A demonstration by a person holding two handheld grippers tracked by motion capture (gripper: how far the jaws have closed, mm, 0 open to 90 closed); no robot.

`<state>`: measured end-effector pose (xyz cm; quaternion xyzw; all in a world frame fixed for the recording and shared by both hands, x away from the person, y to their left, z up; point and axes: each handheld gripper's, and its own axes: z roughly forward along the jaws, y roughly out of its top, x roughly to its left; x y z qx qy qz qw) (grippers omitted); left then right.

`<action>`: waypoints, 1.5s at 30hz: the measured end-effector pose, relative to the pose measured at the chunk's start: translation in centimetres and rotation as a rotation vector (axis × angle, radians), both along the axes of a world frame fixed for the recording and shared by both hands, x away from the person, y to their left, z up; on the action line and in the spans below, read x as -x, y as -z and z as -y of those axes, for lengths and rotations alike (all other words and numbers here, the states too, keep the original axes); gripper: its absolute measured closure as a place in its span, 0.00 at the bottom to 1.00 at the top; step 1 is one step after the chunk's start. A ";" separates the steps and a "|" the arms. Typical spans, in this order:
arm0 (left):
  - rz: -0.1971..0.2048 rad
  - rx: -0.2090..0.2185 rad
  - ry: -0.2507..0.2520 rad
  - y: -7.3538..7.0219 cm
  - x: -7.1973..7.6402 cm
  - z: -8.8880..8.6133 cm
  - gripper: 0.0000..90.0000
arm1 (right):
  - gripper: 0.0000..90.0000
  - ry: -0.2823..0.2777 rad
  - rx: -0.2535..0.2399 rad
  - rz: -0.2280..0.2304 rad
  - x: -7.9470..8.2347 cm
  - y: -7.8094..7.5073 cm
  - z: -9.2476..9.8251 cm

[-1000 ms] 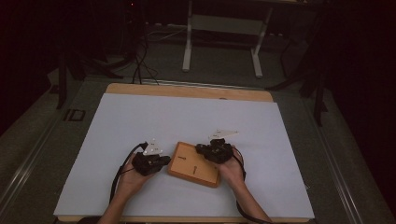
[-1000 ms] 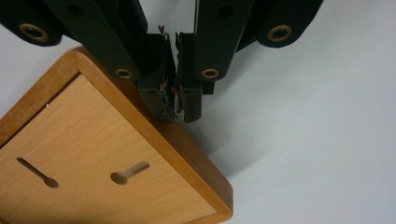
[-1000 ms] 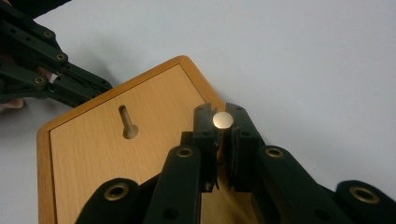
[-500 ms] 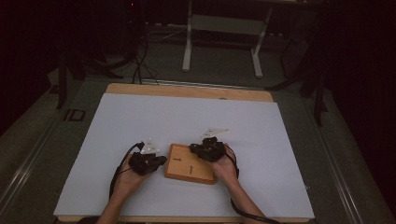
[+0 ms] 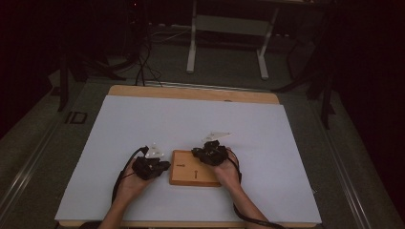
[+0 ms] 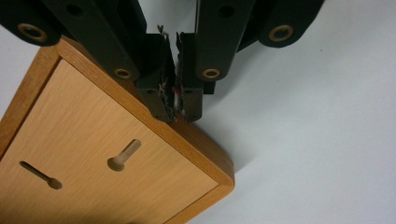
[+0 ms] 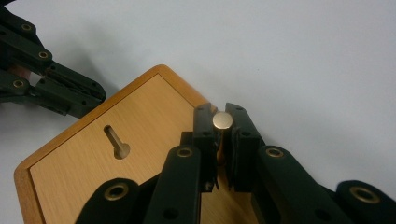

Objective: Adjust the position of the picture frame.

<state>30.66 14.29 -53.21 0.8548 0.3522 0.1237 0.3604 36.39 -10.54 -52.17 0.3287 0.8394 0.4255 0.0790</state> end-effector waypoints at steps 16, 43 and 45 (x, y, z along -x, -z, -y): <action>0.001 0.000 -0.014 0.2 -0.3 0.0 0.90 | 0.92 -0.017 -0.012 -0.012 -0.3 0.2 0.3; 0.062 0.073 -0.040 -0.2 -0.5 -0.3 0.85 | 0.74 -0.047 -0.022 0.059 1.0 -1.2 3.0; 0.069 0.076 -0.040 -0.3 -0.5 -0.2 0.85 | 0.74 -0.041 -0.022 0.061 1.1 -1.3 3.3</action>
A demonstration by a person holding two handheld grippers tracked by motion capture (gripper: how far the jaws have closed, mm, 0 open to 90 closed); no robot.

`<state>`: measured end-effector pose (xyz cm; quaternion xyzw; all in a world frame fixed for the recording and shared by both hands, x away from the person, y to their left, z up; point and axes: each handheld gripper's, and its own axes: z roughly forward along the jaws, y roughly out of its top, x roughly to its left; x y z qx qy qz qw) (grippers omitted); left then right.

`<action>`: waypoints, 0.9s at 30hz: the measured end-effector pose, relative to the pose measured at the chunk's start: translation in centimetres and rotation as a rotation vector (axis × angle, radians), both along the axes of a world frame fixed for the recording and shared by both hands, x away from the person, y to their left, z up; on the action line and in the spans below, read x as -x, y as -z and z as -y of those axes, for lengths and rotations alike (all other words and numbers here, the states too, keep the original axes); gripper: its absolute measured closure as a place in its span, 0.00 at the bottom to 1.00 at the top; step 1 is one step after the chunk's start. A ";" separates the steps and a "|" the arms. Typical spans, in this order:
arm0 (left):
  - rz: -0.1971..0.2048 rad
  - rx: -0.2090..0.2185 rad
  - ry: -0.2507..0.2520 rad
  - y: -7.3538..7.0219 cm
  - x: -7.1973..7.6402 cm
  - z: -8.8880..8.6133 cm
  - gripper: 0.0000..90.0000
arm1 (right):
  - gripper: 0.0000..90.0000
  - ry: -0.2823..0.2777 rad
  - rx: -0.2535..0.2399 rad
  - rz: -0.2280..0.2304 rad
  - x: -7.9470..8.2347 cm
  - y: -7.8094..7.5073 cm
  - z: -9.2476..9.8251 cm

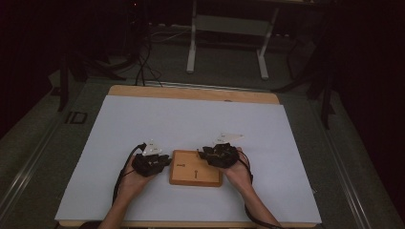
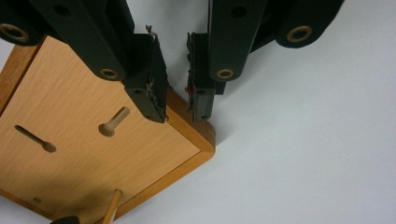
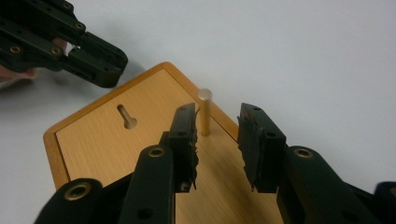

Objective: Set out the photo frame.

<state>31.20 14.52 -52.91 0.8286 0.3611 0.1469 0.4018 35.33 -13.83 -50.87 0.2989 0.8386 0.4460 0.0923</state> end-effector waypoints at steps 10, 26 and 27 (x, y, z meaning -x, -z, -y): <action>0.018 0.038 0.015 -0.3 0.1 0.6 0.82 | 0.69 0.043 0.012 0.005 0.8 0.0 3.0; 0.024 0.055 0.096 -0.9 -1.4 3.5 0.78 | 0.63 0.104 0.036 0.035 2.8 1.1 6.8; 0.025 0.050 0.105 -1.0 -1.4 3.8 0.78 | 0.63 0.107 0.037 0.034 2.9 1.2 6.9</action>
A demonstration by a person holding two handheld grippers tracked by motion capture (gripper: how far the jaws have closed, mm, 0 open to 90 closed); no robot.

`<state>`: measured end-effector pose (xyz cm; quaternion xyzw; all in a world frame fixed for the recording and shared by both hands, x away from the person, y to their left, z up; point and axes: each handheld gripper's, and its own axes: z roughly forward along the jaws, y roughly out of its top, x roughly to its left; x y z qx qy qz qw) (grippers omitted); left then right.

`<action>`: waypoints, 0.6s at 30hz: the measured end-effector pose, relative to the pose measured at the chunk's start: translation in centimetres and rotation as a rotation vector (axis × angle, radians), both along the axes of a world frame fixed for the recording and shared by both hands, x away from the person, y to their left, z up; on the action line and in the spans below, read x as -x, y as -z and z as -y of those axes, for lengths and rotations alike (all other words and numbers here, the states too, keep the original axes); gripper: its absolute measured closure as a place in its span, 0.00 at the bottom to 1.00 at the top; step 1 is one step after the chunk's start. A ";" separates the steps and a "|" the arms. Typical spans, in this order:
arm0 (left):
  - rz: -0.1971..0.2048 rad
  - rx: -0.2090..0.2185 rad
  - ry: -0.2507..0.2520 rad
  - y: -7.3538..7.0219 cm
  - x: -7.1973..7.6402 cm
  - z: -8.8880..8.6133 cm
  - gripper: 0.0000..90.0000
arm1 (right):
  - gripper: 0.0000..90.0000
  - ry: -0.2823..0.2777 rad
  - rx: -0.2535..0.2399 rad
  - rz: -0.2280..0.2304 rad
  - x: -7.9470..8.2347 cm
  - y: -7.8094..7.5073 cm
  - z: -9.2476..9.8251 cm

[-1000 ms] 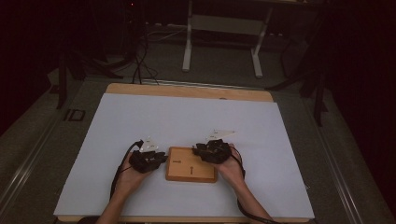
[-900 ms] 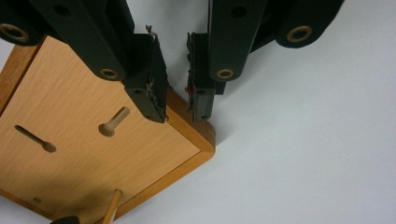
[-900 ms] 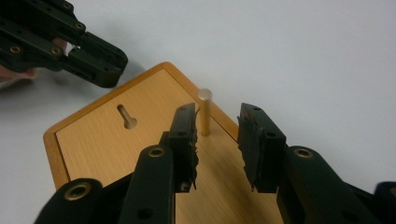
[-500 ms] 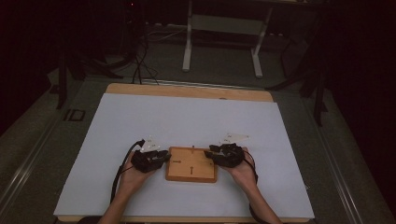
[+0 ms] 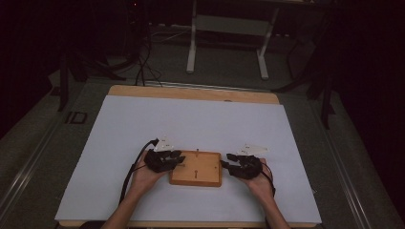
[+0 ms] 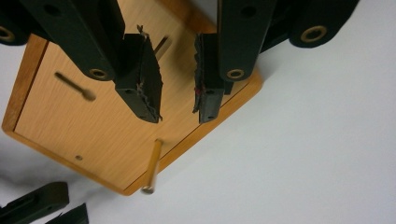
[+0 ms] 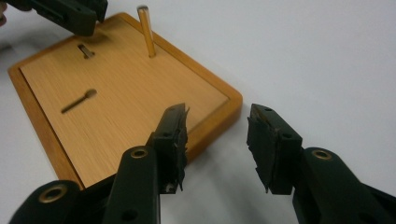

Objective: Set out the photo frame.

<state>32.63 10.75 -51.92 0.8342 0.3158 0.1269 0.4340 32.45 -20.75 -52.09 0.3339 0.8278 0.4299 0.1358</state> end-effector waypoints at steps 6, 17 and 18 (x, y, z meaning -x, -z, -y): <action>0.011 -0.007 0.030 -0.4 -0.7 1.2 0.78 | 0.63 0.003 0.000 -0.001 0.0 0.2 0.3; 0.008 -0.017 0.057 -0.2 -1.9 2.9 0.81 | 0.62 -0.021 0.006 0.003 0.2 0.4 0.2; 0.007 -0.020 0.064 -0.2 -2.0 3.2 0.82 | 0.61 -0.022 0.006 0.003 0.2 0.4 0.2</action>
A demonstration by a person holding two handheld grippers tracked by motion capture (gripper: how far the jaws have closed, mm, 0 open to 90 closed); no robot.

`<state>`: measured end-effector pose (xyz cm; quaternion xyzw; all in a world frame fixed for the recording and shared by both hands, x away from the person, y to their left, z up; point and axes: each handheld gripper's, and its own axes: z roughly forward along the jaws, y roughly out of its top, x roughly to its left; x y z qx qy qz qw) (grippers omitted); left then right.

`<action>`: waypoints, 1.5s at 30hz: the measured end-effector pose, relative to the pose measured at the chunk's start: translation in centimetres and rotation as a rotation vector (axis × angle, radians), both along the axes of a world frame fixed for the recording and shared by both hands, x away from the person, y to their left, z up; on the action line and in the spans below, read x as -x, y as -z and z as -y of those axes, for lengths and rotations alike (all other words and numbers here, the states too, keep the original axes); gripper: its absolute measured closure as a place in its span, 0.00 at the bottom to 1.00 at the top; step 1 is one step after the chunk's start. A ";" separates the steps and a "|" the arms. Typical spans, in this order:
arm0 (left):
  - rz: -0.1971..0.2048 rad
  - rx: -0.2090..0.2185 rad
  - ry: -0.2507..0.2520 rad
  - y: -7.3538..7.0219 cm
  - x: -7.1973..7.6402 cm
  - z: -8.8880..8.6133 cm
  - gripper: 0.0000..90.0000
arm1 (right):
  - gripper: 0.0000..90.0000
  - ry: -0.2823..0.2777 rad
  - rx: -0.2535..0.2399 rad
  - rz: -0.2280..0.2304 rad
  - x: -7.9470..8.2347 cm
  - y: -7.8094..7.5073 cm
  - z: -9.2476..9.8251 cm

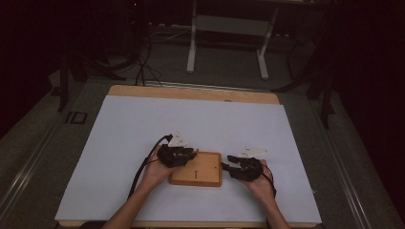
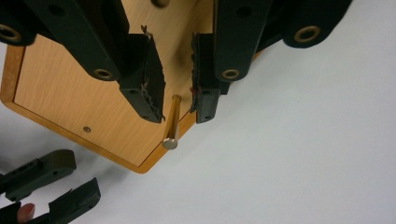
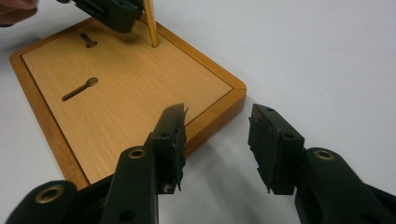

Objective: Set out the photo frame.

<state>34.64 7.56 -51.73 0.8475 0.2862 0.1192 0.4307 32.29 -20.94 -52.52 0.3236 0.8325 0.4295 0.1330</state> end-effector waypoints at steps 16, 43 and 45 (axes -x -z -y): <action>-0.037 0.021 0.025 0.3 -1.1 0.9 0.93 | 0.61 -0.033 0.005 0.001 0.3 0.2 -0.5; -0.132 0.090 0.066 0.6 -2.4 0.1 0.93 | 0.58 -0.097 0.011 0.012 1.2 -0.2 -1.1; -0.145 0.096 0.069 0.6 -2.5 0.1 0.93 | 0.58 -0.102 0.009 0.009 1.2 -0.1 -1.2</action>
